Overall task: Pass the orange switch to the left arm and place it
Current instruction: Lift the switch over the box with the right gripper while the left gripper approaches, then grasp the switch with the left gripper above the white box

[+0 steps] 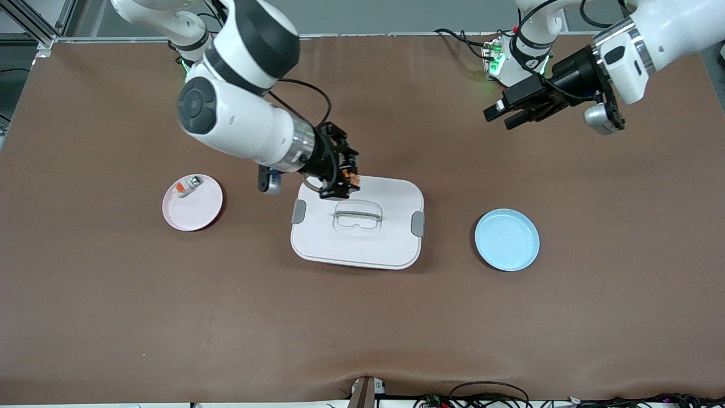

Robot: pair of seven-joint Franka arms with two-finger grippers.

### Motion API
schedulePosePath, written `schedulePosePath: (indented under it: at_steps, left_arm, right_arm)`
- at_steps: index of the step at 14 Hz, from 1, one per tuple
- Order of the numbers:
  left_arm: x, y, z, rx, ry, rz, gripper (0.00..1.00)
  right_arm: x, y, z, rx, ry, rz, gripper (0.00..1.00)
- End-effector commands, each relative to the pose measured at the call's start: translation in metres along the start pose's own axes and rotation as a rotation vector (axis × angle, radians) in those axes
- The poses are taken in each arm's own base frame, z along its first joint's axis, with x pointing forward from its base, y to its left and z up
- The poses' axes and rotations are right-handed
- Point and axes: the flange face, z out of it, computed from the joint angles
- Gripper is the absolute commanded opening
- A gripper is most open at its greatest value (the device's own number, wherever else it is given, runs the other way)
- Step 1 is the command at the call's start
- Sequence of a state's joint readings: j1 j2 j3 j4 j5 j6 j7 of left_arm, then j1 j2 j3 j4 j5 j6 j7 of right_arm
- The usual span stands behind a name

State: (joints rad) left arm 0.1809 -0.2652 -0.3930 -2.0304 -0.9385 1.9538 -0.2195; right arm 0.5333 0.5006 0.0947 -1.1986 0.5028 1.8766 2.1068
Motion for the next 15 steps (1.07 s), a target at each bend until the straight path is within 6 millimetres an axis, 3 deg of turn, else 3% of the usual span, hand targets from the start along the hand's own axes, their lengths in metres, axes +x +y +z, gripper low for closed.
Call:
schedulePosePath:
  at_steps: [1,4,7,10,13,15]
  left_arm:
    - [-0.001,0.008,0.019,-0.02,0.003,0.005,1.0]
    - [0.01,0.008,0.037,-0.039,-0.04,0.002,1.0]
    - [0.019,0.017,0.052,-0.056,-0.056,0.007,1.0]
    - [0.025,0.019,0.072,-0.054,-0.073,0.03,1.0]
    - [0.035,0.016,0.082,-0.055,-0.092,0.077,1.0]
    - [0.04,0.011,0.087,-0.058,-0.107,0.157,1.0]
  right_arm:
    - [-0.023,-0.005,0.009,0.005,-0.028,0.063,0.0]
    - [-0.042,0.003,0.032,0.031,-0.051,0.142,0.0]
    - [-0.069,0.001,0.034,0.105,-0.147,0.229,0.0]
    - [-0.081,0.006,0.032,0.131,-0.191,0.221,0.0]
    - [-0.103,0.028,0.048,0.118,-0.207,0.224,0.0]
    - [-0.106,0.033,0.052,0.106,-0.203,0.229,0.0]
